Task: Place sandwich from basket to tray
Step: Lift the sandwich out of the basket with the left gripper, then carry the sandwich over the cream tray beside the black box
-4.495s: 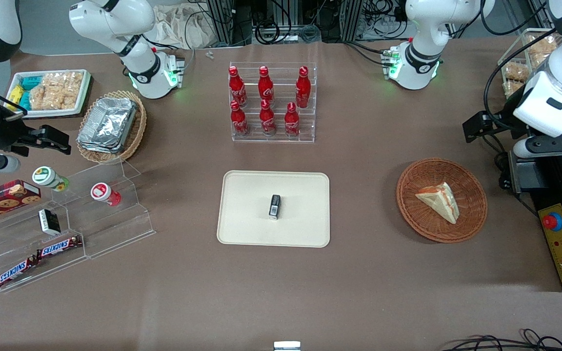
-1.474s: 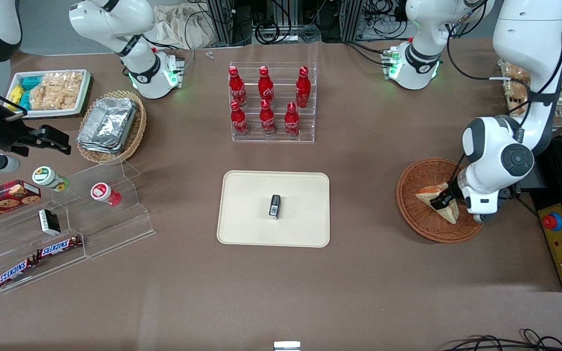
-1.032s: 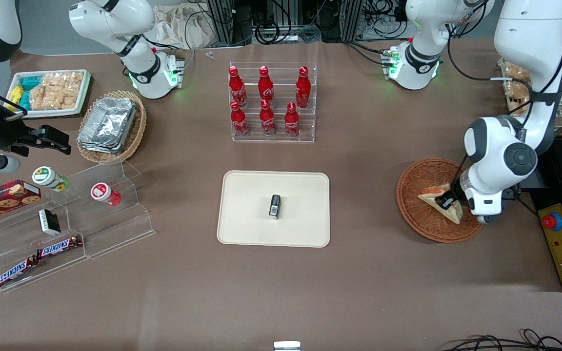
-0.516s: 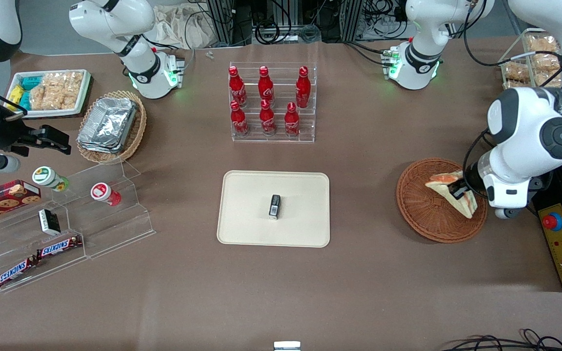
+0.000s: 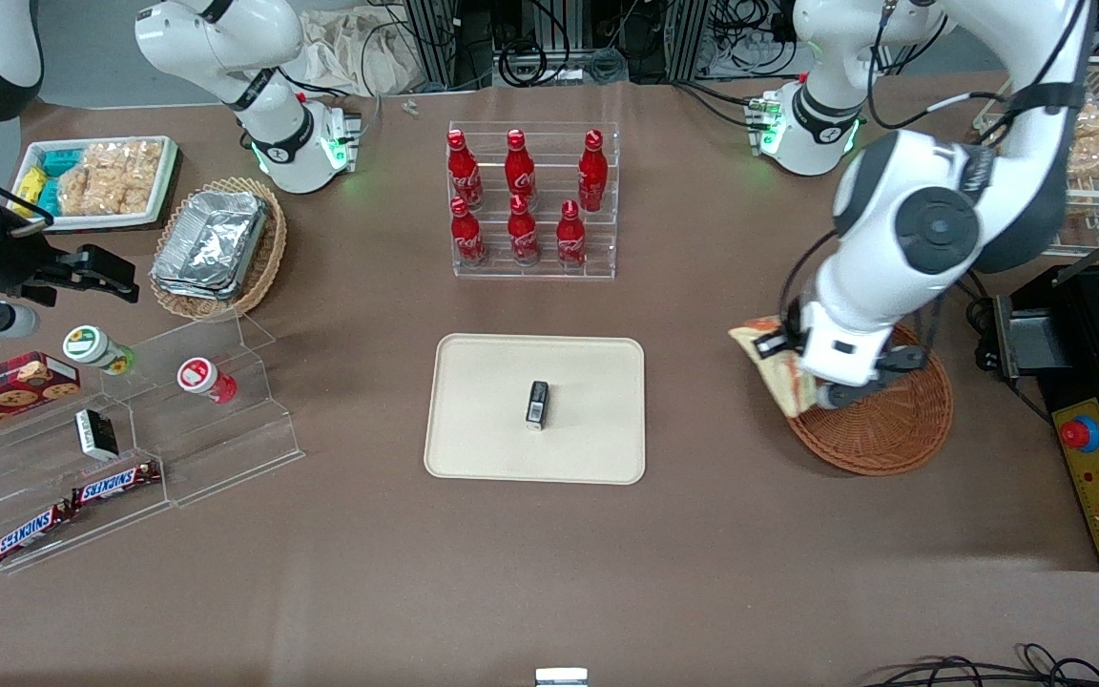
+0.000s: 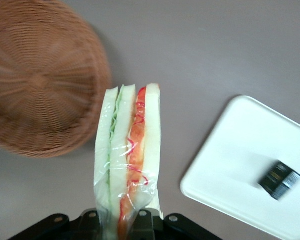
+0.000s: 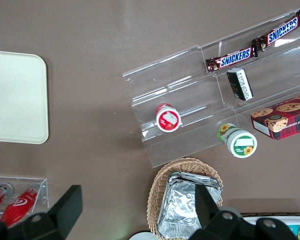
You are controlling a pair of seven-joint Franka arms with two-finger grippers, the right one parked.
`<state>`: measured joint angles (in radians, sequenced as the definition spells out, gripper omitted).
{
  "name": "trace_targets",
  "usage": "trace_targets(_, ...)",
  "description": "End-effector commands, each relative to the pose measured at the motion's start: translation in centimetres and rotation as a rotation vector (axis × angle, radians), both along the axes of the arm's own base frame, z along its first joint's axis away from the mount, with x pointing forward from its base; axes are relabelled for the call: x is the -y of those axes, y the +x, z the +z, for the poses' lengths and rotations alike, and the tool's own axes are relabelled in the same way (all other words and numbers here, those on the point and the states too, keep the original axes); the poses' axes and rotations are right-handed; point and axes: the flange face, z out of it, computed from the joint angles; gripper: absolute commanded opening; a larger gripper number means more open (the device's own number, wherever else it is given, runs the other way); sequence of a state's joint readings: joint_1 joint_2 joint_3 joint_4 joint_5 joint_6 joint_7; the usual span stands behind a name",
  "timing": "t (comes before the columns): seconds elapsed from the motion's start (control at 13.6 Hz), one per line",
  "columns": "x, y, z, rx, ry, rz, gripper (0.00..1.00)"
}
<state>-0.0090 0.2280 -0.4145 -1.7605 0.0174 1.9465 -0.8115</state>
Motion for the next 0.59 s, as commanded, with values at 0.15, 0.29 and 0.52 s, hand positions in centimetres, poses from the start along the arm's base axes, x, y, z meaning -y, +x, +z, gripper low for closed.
trace_targets(0.15,9.0,1.6,-5.0,0.068,0.028,-0.222,0.02)
trace_targets(0.29,12.2,0.7,-8.1,0.079,0.020,-0.289,0.01)
trace_targets(0.52,15.4,-0.2,-12.4,0.095,0.000,-0.352,0.01)
